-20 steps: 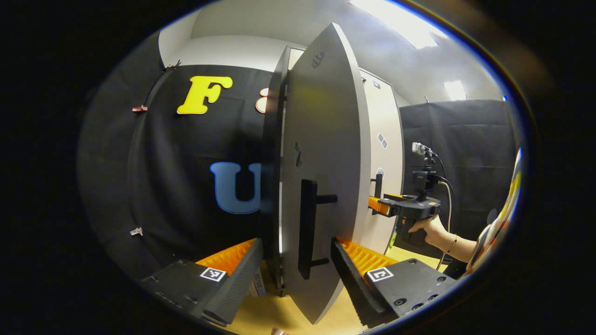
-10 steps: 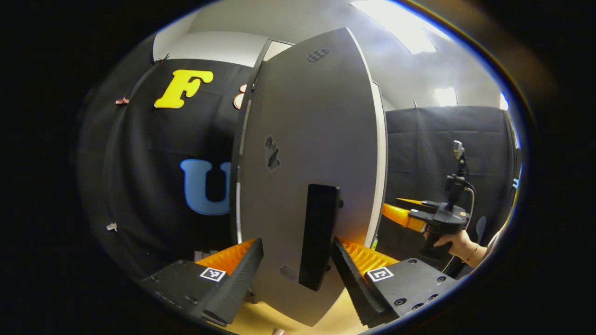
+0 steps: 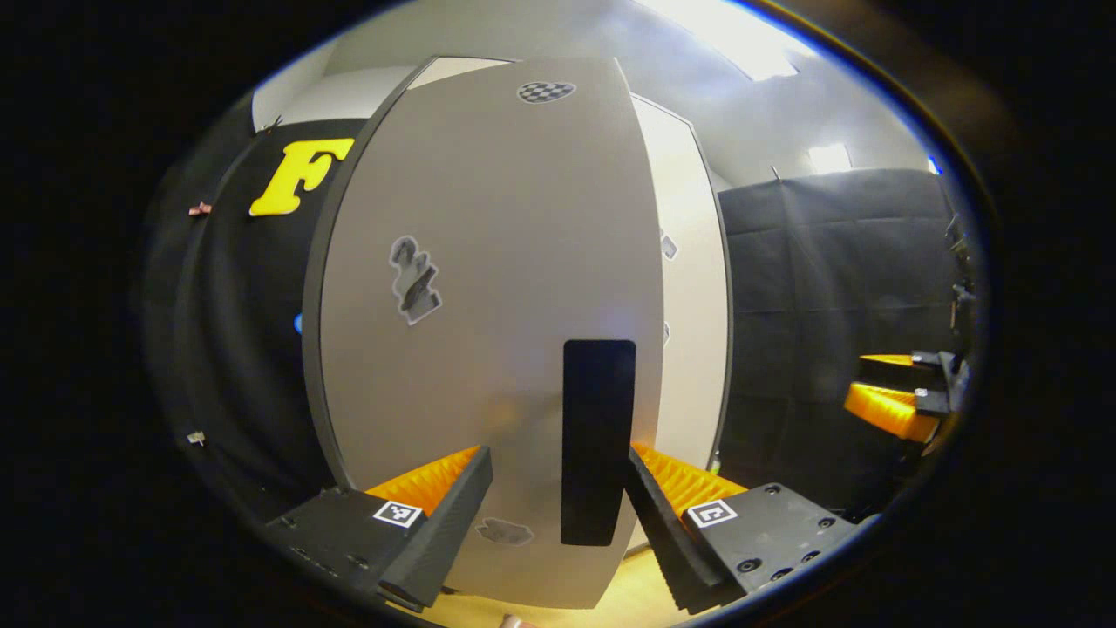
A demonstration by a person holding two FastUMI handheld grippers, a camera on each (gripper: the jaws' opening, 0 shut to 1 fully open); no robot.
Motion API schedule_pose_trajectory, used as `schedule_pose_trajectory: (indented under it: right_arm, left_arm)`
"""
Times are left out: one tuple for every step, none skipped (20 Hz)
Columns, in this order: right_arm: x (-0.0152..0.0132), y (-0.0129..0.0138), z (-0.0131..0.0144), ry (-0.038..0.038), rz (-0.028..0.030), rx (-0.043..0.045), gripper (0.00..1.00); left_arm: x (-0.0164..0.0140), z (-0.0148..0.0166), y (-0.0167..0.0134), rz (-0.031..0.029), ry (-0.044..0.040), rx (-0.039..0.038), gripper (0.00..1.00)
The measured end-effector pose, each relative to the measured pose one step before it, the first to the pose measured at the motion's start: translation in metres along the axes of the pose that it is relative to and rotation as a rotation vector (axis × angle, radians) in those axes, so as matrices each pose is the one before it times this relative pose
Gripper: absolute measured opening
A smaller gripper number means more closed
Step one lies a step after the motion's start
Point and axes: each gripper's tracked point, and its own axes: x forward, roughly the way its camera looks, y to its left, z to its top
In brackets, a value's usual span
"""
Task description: Grab one shoe with the right hand and put it into the shoe cabinet, grab the other shoe with the left hand and put it into the shoe cabinet; then close the right door with the right hand and the left door with the left hand.
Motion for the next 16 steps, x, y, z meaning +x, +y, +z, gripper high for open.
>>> schedule_pose_trajectory:
  right_arm:
    - [-0.00223,-0.0067,-0.00079,0.0021,-0.00047,-0.00388,0.98]
    - [-0.00212,-0.00441,-0.00047,0.00241,0.00048,-0.00183,0.98]
    - [-0.00104,-0.0022,-0.00084,0.00381,0.00495,0.00106,0.98]
    - [-0.0003,-0.00075,-0.0005,0.0009,0.00804,0.00049,0.98]
    - [-0.00053,0.00004,-0.00114,0.00274,0.01081,0.00209,0.98]
    - [-0.00032,0.00105,-0.0013,0.00296,0.01302,0.00357,0.98]
    - [-0.00085,-0.00044,-0.00208,0.0044,0.01011,0.00249,0.97]
    - [-0.00092,-0.00072,-0.00159,0.00349,0.00985,0.00221,0.98]
    - [-0.00195,-0.00163,-0.00234,0.00584,0.00631,0.00227,0.97]
    - [-0.00216,-0.00273,-0.00203,0.00591,0.0022,0.00282,0.97]
    - [-0.00124,-0.002,-0.00188,0.00399,0.00269,0.00311,0.98]
    - [-0.0007,-0.00331,-0.00108,0.00321,-0.00149,0.00288,0.98]
    - [0.00023,-0.00344,-0.00125,0.003,-0.00134,0.00416,0.98]
    - [-0.00049,-0.00248,-0.0016,0.00502,-0.0002,0.007,0.98]
    - [-0.00138,-0.00263,-0.00072,0.00372,0.00052,0.00698,0.98]
    - [-0.0005,-0.00223,-0.00044,0.0026,-0.00028,0.00507,0.98]
  left_arm:
    - [0.00338,-0.00031,0.00018,0.01698,0.0003,0.0053,0.94]
    - [0.00207,-0.00198,-0.00136,0.0174,0.00127,-0.00747,0.94]
    - [0.00453,-0.00015,-0.0008,0.01553,0.00189,-0.01664,0.93]
    - [0.00501,-0.00035,0.00018,0.017,0.00166,-0.01542,0.91]
    - [0.00548,0.00057,0.00051,0.01697,-0.00279,-0.00689,0.94]
    - [0.00516,0.00047,0.00097,0.02114,0.00096,-0.00015,0.94]
    - [0.00555,0.00004,-0.00019,0.02253,-0.00313,0.00566,0.94]
    - [0.00635,-0.0007,-0.00184,0.02191,0.00066,0.00716,0.92]
    - [0.00672,-0.00077,-0.00278,0.01947,-0.00165,0.00651,0.94]
    - [0.00563,-0.00004,-0.00062,0.01655,0.00228,0.005,0.94]
    - [0.00152,-0.00121,0.00053,0.01565,-0.00065,0.00041,0.96]
    - [0.0017,-0.00082,0.00032,0.01506,0.00055,-0.00027,0.94]
    - [-0.00004,-0.00017,-0.00062,0.01894,-0.00125,0.0003,0.94]
    - [0.00131,0.00142,-0.00089,0.01978,-0.00101,0.00652,0.94]
    - [0.00161,0.00096,-0.001,0.01847,-0.00066,0.00638,0.94]
    - [0.00191,0.0008,-0.00047,0.01721,-0.00166,0.00342,0.92]
